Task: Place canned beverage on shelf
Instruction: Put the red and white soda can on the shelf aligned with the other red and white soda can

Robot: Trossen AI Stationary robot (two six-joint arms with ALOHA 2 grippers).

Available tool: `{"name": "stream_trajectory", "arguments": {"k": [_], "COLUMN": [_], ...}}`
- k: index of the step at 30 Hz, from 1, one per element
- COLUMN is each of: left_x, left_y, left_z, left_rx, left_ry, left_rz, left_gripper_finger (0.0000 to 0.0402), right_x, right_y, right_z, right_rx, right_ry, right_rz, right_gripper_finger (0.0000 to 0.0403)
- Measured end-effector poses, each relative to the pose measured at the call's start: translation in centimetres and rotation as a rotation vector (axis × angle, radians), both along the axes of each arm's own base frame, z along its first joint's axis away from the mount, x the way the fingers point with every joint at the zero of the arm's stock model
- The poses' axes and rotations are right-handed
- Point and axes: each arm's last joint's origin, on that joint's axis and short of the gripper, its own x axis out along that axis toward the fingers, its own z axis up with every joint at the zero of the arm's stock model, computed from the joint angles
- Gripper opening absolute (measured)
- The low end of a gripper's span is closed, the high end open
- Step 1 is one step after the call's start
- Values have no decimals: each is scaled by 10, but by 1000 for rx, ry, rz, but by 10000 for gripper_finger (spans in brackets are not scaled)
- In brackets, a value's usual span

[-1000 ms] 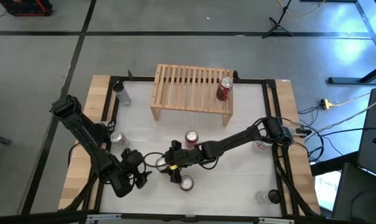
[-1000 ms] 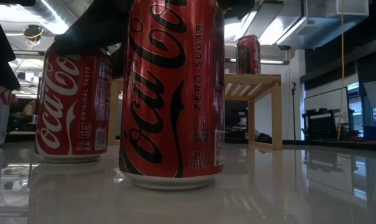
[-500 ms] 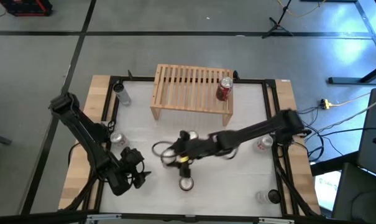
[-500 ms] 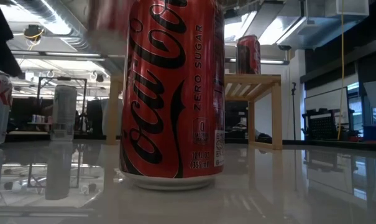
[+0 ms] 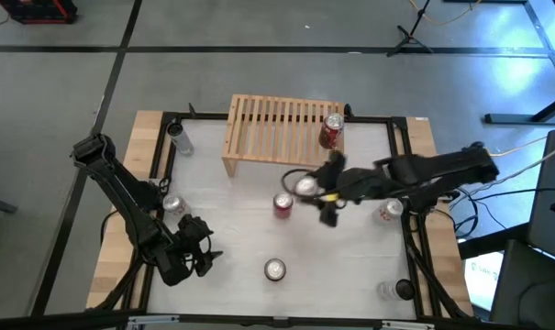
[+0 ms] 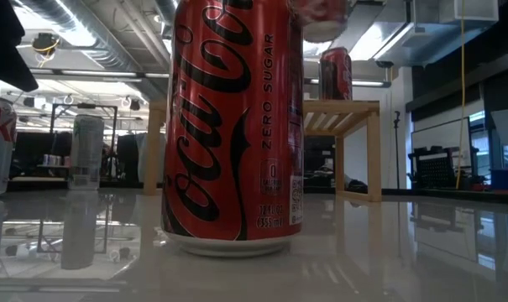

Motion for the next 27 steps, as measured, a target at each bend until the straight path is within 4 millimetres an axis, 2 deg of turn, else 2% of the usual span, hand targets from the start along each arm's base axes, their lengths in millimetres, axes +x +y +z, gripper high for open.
{"name": "stream_trajectory", "arguments": {"k": [4,10,13,20,27], "left_x": [0,0,0,4,8], "left_y": [0,0,0,2,5], "left_z": [0,0,0,1,1], "left_rx": [-1,-3,-4,-19,-29], "left_ry": [-2,-4,-4,-6,-12], "left_rz": [0,1,1,18,37], "left_gripper_finger": [355,355,355,355,355], "right_x": [-35,-78,-92,-86,-73], "right_y": [-18,-54,-68,-91,-114], "right_z": [13,-1,-10,-39,-51], "right_rx": [-25,3,24,67,54], "right_ry": [-10,-37,-75,-88,-44], "right_rz": [-76,-199,-238,-225,-263], "right_gripper_finger": [266,267,267,268,268]}}
